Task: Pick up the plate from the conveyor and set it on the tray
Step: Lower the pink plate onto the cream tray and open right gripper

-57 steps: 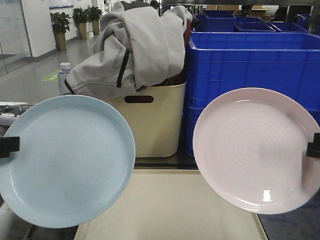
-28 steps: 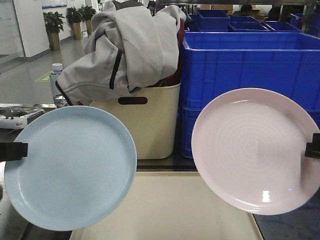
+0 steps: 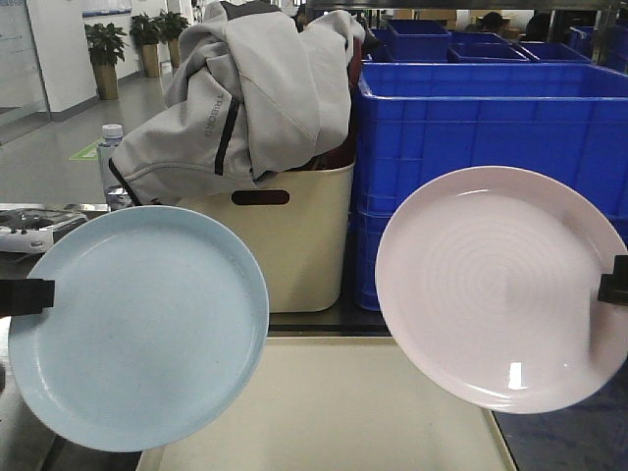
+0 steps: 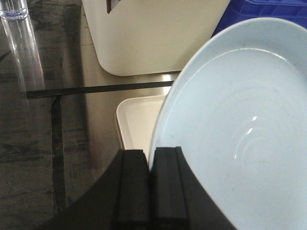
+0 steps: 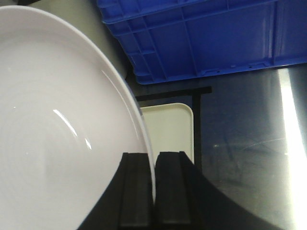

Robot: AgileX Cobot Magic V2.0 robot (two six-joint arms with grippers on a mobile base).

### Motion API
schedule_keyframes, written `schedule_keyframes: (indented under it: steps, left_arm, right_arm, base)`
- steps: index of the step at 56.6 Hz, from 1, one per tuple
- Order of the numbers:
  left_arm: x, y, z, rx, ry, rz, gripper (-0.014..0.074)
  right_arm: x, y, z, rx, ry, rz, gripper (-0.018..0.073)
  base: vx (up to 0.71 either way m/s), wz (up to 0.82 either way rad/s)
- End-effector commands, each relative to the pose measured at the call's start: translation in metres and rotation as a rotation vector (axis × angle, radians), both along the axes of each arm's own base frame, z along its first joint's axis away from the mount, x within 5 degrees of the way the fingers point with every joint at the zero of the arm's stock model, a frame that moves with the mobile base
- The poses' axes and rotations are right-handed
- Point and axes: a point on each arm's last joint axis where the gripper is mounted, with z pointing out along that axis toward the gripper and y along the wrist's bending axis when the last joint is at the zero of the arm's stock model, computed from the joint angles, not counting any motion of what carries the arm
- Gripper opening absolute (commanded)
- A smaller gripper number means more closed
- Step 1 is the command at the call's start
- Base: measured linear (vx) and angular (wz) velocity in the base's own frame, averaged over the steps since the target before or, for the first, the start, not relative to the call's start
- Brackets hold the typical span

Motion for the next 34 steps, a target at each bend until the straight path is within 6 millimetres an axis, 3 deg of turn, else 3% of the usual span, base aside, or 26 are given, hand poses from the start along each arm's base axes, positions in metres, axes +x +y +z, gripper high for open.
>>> schedule_keyframes:
  steps: [1, 18, 25, 34]
  left_arm:
    - [-0.003, 0.0, 0.019, -0.054, -0.11, 0.018, -0.0006]
    - [-0.005, -0.002, 0.015, -0.05, -0.057, 0.0, -0.0006]
    - [-0.006, -0.004, 0.013, -0.052, -0.041, -0.023, -0.0006]
    - [-0.006, -0.004, 0.014, -0.068, -0.048, -0.015, -0.0006]
  right_arm:
    - [-0.003, 0.0, 0.02, 0.051, -0.127, -0.02, -0.0009]
    - [0.004, 0.004, 0.01, 0.075, -0.041, 0.02, -0.0009]
    - [0.021, 0.008, -0.005, 0.029, 0.029, 0.077, -0.0009]
    - [0.054, 0.03, -0.032, 0.022, 0.125, 0.163, -0.0009]
  base:
    - [0.0, 0.0]
    - [0.0, 0.0]
    - [0.0, 0.0]
    - [0.0, 0.0]
